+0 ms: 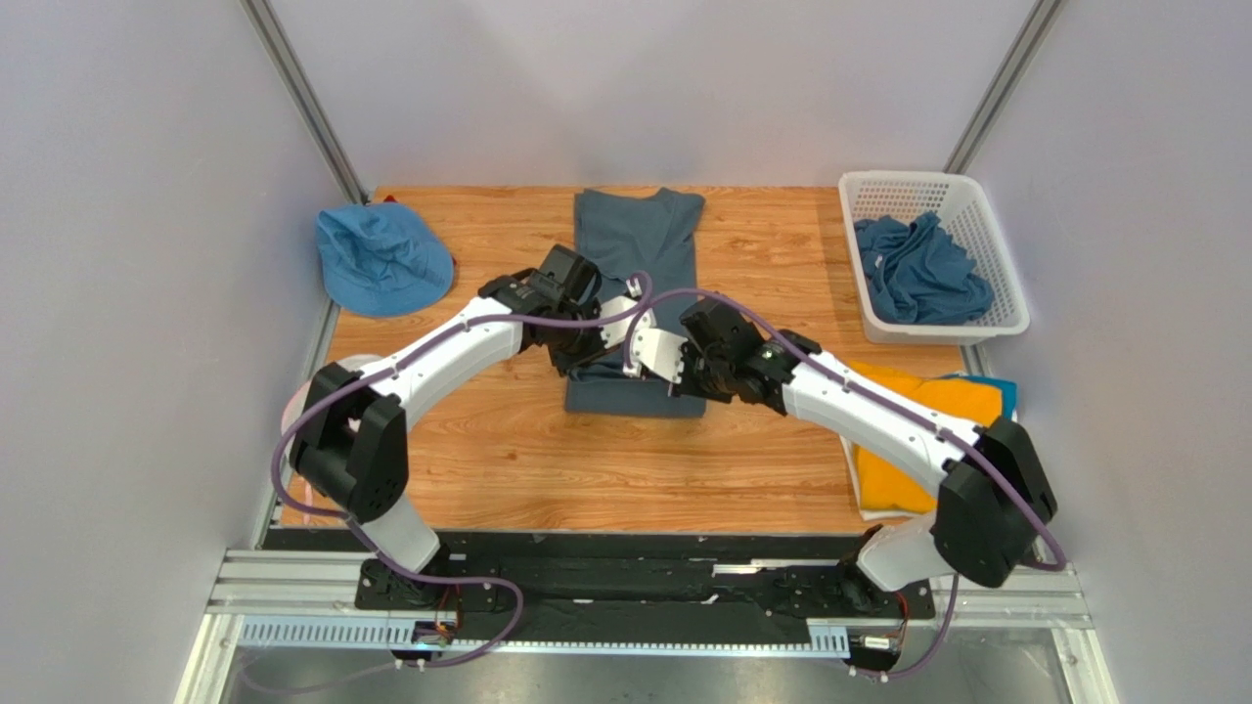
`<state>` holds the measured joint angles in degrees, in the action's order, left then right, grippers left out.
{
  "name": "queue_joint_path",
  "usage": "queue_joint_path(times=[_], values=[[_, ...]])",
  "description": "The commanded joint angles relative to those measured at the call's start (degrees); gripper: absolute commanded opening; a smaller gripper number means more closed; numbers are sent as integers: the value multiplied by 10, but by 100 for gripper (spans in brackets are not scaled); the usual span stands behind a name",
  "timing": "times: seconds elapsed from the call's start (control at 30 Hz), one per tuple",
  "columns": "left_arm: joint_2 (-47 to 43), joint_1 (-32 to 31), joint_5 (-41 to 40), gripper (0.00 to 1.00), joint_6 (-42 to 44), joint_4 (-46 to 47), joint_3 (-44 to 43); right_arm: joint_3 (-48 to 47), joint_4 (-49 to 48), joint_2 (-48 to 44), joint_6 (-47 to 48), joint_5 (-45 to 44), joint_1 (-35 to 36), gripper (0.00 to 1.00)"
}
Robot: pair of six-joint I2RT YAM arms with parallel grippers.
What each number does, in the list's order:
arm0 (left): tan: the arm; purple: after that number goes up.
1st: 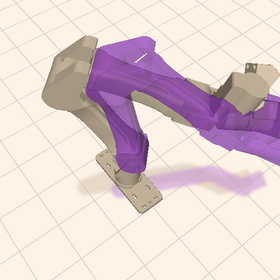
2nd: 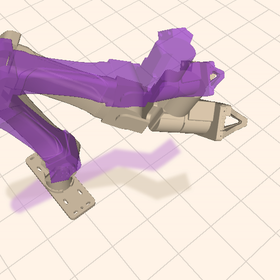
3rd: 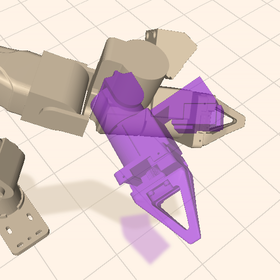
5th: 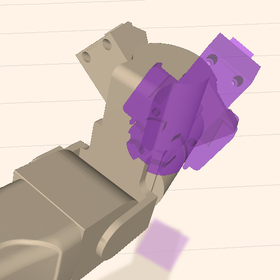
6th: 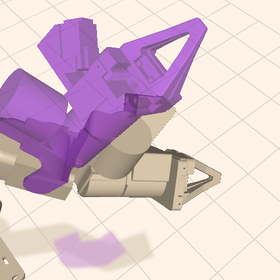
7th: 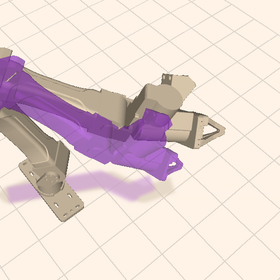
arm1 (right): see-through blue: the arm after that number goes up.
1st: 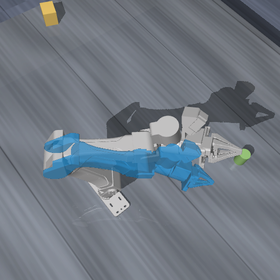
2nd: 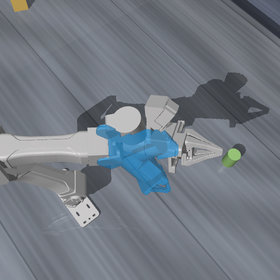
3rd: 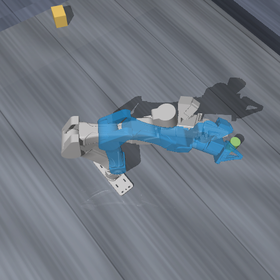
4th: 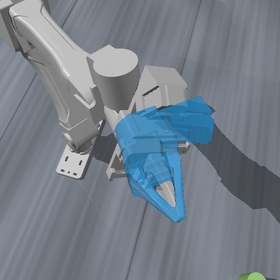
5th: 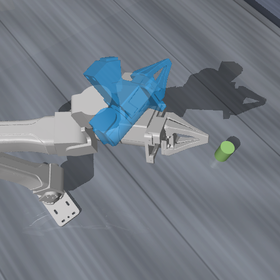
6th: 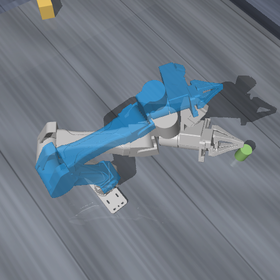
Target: Fold and stack the t-shirts
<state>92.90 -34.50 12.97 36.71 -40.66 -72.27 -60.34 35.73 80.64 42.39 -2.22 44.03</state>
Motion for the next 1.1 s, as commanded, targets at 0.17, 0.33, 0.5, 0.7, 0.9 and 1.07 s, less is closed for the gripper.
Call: queue_joint_path(times=[0.17, 0.33, 0.5, 0.7, 0.9, 1.07], values=[[122, 36, 16, 0, 64, -20, -128, -172, -45, 150, 42, 29, -80, 0], [182, 52, 20, 0, 71, -28, -179, -224, -45, 219, 48, 48, -102, 0], [226, 55, 25, 0, 71, -23, -210, -261, -47, 275, 48, 57, -109, 0], [255, 57, 29, 0, 70, -21, -241, -279, -51, 306, 53, 56, -113, 0], [267, 57, 30, 0, 67, -21, -254, -287, -56, 324, 59, 51, -122, 0], [272, 57, 20, 0, 62, -13, -257, -289, -61, 328, 59, 48, -130, 0]])
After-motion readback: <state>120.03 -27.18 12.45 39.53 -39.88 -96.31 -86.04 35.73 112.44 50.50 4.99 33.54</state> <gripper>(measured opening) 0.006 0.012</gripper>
